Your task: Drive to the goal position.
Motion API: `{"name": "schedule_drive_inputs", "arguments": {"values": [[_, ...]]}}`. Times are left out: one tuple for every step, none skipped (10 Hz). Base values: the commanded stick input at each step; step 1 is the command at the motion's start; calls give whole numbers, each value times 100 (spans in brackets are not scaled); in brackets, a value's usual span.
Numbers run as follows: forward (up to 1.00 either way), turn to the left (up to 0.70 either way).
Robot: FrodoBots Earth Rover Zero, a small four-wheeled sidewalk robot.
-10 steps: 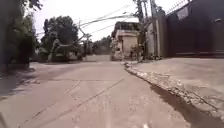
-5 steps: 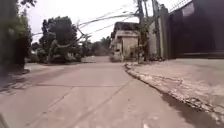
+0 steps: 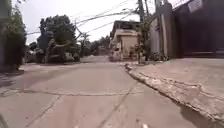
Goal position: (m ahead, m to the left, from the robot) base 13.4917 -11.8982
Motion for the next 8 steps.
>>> {"name": "schedule_drive_inputs", "arguments": {"values": [[100,2],[100,2],[100,2],[100,2],[100,2],[100,2],[100,2],[100,2]]}}
